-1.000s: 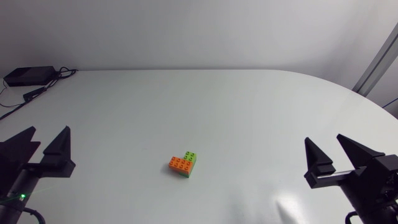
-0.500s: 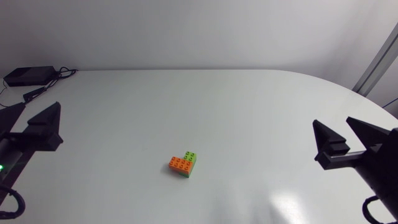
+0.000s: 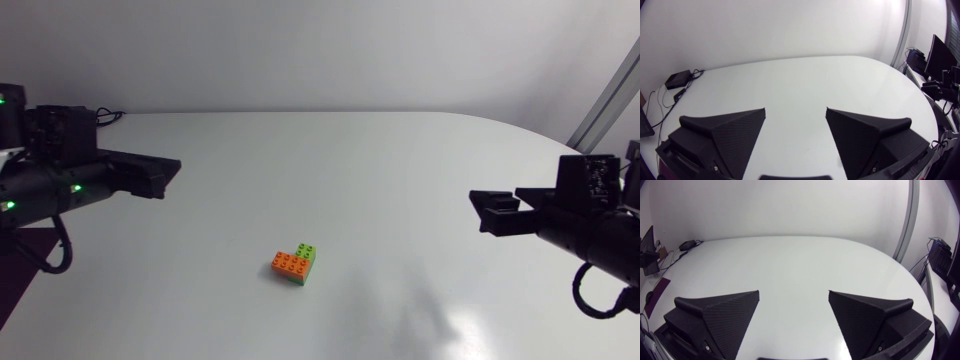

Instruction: Separate the duplo bricks

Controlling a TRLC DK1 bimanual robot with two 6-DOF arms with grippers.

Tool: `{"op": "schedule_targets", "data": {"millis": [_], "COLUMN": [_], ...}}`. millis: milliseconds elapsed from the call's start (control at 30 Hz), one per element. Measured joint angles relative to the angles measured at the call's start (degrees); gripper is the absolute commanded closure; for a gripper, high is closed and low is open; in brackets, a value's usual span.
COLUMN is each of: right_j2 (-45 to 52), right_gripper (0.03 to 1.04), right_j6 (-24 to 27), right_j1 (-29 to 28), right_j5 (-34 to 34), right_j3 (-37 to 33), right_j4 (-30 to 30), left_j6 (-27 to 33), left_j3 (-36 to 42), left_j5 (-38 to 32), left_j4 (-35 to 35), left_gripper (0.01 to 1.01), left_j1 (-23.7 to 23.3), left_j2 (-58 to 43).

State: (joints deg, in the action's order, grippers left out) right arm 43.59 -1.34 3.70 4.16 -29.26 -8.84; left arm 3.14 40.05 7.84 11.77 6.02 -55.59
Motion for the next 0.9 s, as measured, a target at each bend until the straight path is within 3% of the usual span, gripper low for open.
{"op": "schedule_targets", "data": {"millis": [133,267,367,500,700,900], "right_j2": [5.7,7.7,7.7,7.2,7.4,10.6], "right_gripper": [0.06,0.06,0.06,0.06,0.06,0.06], "right_j6": [-0.7,-1.1,-1.1,-1.1,-1.1,1.8], "right_j1": [-2.6,-5.2,-4.8,-2.0,0.0,4.6], "right_j5": [6.9,10.8,11.6,12.2,16.8,15.3], "right_j3": [-2.8,-4.7,-5.0,-5.0,-6.9,-9.9], "right_j4": [-4.3,-6.9,-7.6,-9.4,-11.9,-16.9], "left_j6": [1.7,12.8,19.2,27.9,39.7,49.2], "left_j3": [2.2,4.6,5.6,6.1,6.0,6.0], "left_j5": [1.8,2.5,2.5,5.3,11.3,15.2], "left_j4": [0.0,0.0,1.0,5.4,7.0,8.3], "left_gripper": [0.213,0.177,0.049,0.049,0.057,0.057], "left_j1": [1.9,6.2,10.1,14.6,15.8,15.8], "left_j2": [-8.8,-13.9,-15.6,-18.4,-24.2,-28.2]}}
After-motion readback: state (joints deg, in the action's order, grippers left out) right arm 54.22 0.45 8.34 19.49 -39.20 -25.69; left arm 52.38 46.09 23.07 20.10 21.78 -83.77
